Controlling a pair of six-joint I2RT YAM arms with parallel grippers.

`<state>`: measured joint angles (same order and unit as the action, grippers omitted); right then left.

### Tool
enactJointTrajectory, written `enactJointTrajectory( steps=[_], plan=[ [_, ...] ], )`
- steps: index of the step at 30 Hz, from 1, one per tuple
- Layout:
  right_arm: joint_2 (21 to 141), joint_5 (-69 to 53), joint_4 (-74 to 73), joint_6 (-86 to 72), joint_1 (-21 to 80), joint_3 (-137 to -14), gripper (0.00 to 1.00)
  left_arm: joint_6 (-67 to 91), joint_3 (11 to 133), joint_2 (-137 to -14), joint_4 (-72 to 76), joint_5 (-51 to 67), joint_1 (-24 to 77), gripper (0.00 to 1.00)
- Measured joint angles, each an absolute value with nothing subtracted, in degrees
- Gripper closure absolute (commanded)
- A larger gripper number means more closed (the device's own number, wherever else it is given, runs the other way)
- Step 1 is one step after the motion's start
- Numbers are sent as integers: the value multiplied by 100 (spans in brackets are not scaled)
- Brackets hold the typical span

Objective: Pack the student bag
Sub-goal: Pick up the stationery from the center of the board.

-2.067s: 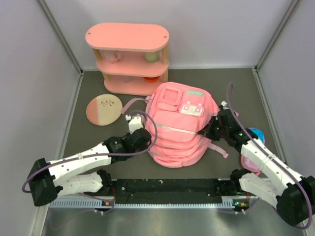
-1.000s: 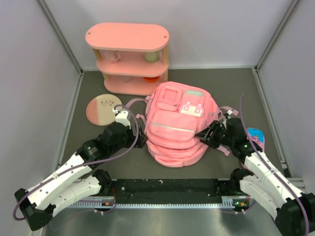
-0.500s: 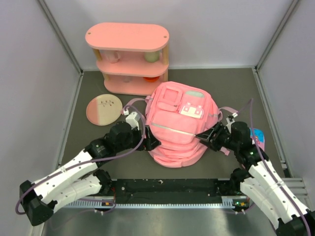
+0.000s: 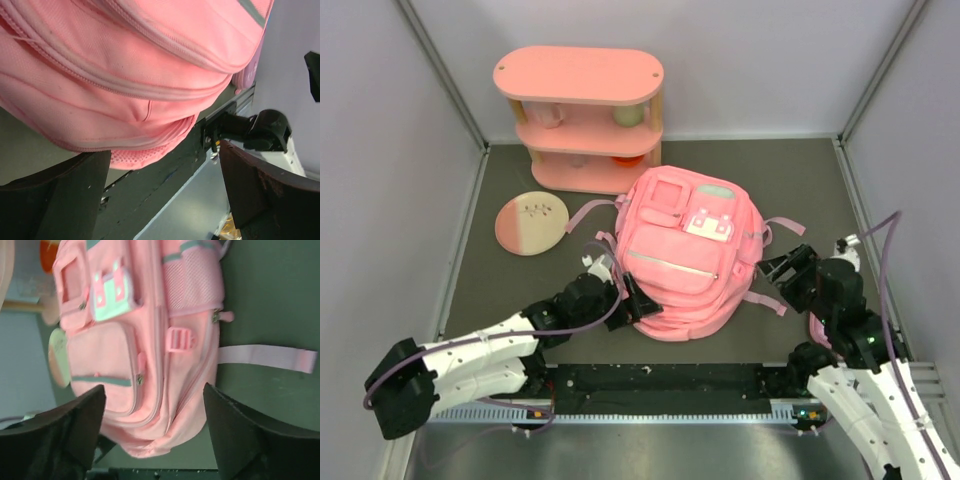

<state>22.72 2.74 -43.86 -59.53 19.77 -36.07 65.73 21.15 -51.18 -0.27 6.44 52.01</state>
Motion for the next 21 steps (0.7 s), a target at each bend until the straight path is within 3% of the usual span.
enactJointTrajectory(
  steps=[2, 9, 15, 21],
  plan=[
    [2401, 1017, -4746, -5791, 1975, -3931, 1, 6827, 2025, -5319, 311, 554, 5221, 7],
    [3946, 3004, -5413, -5144, 1347, -4512, 1, 7050, 2091, -5935, 1066, 187, 5238, 7],
    [4528, 2740, -4971, -4329, -1046, -4010, 1, 7063, 2261, -6346, 1470, 167, 5214, 10],
    [4541, 2220, -4724, -3697, -1942, -3889, 1, 7166, 2497, -6058, 1092, 366, 5170, 9]
  ],
)
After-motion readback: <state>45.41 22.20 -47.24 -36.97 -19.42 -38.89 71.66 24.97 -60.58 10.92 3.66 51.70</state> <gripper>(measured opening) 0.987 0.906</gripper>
